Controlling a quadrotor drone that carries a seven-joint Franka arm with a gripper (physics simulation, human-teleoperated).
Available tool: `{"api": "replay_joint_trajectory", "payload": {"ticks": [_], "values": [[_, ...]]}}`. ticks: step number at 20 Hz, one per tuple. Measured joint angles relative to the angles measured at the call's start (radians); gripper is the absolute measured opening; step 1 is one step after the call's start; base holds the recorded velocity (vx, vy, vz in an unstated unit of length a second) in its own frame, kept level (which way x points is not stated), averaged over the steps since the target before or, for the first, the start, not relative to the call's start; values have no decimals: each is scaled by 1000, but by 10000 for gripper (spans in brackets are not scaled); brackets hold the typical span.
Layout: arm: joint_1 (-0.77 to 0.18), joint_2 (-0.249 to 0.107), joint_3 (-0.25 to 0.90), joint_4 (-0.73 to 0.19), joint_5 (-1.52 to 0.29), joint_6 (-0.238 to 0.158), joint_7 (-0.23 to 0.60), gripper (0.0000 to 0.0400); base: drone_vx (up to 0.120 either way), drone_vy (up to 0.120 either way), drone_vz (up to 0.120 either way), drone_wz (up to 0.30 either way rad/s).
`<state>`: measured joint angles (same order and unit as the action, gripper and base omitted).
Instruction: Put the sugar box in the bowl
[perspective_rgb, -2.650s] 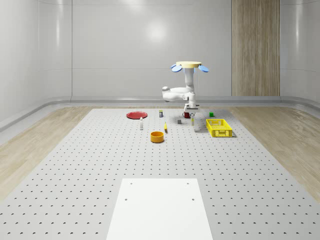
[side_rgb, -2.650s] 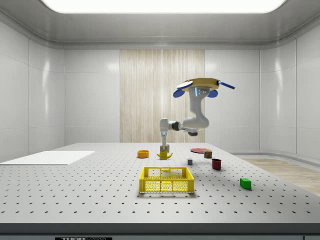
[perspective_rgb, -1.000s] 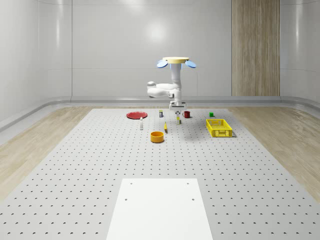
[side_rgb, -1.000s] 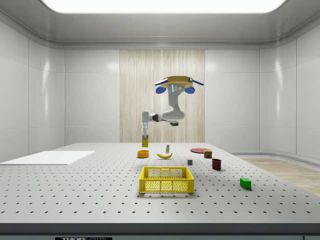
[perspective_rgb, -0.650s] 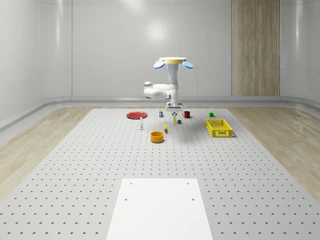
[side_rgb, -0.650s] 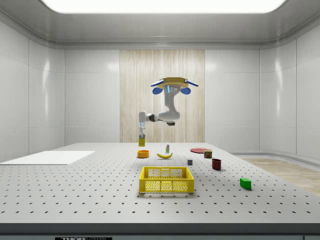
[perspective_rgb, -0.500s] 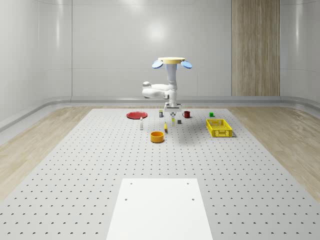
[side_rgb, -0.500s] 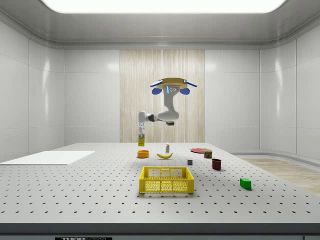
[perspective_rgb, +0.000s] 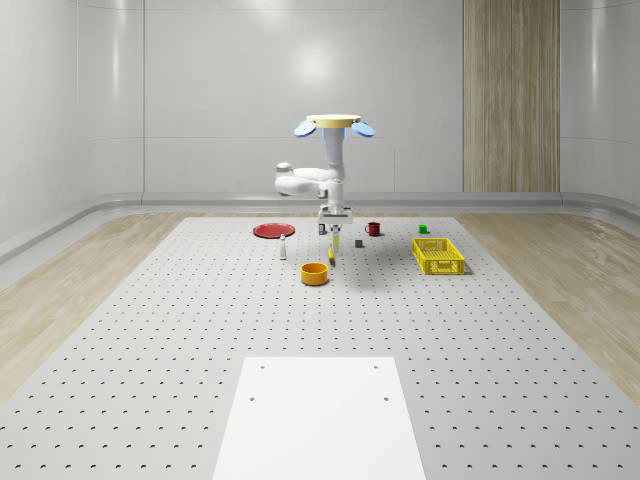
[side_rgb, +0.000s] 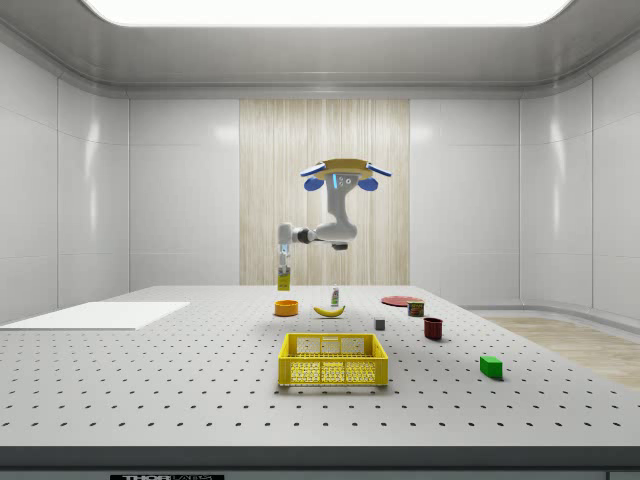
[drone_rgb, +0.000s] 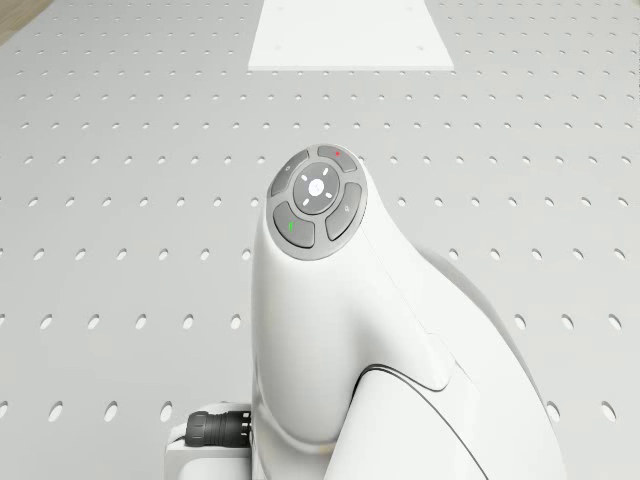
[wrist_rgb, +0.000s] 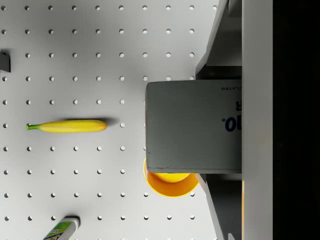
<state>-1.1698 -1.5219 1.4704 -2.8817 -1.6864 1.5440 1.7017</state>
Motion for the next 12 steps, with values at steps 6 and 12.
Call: {"api": "replay_joint_trajectory", "payload": {"ticks": [6, 12], "values": [[-1, -8, 1, 0, 3, 8, 1, 163, 0, -120, -13, 0], [-2, -16, 2, 0, 6, 15, 2, 163, 0, -120, -53, 0]]}}
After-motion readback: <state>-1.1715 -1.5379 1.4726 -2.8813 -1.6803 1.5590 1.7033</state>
